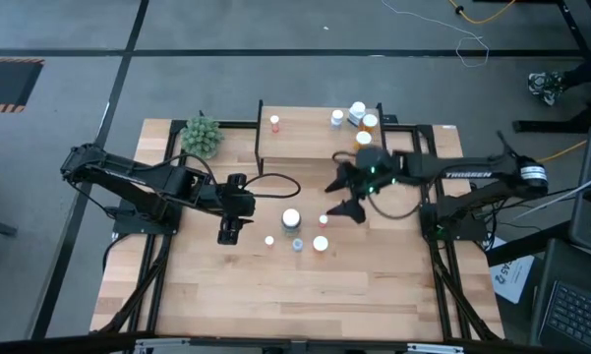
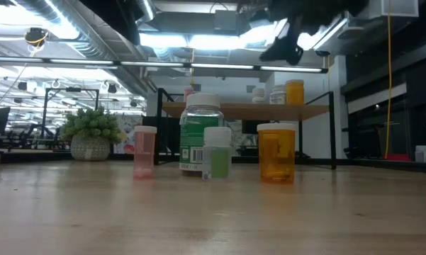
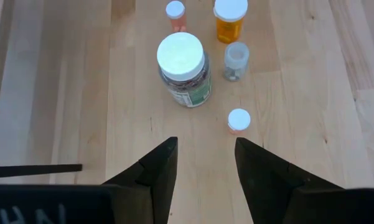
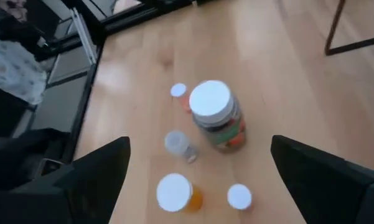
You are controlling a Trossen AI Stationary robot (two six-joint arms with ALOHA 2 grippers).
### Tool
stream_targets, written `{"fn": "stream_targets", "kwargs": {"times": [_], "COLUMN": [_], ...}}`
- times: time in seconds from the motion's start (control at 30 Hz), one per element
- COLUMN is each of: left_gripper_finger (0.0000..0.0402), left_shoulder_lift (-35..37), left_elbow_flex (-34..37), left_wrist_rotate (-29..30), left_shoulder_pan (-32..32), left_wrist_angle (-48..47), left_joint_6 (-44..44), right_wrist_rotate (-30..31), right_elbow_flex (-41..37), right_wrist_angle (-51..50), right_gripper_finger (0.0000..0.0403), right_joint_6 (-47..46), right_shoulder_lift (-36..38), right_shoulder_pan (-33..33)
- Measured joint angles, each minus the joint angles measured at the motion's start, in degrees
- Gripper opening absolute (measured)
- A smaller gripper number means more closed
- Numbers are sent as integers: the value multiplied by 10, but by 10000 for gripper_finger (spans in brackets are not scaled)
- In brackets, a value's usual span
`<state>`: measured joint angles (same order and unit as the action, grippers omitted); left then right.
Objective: Pick and place medicine bottles onto shelf by color
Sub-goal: Put the orange pill bottle on the shelf
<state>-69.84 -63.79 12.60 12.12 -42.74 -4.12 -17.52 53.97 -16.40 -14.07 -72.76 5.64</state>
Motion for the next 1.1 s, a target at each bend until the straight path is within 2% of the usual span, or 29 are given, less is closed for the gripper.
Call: {"fn": "stream_targets", "kwargs": {"times": [0.13,0.23,0.43,0.77,0.97,1.1], "left_gripper_finger": [156,156,156,156,156,156], "left_shoulder_lift": [0,0,0,0,0,0], "left_elbow_flex": [0,0,0,0,0,0], "left_wrist_rotate": [0,0,0,0,0,0], "left_shoulder_pan": [0,0,0,0,0,0], "left_wrist_angle": [0,0,0,-1,0,-1], "left_joint_6": [2,2,2,2,2,2], "right_wrist_rotate": [42,84,194,230,231,230], "right_elbow_flex": [-77,-104,-84,-43,-41,-41], "right_wrist_angle": [114,186,197,148,139,127], "right_gripper_finger": [391,391,391,391,387,359], "right_joint_6": [23,66,159,158,125,112], "right_shoulder_lift": [-19,-48,-126,-230,-242,-242], "right_shoulder_pan": [-61,-112,-181,-202,-206,-213]}}
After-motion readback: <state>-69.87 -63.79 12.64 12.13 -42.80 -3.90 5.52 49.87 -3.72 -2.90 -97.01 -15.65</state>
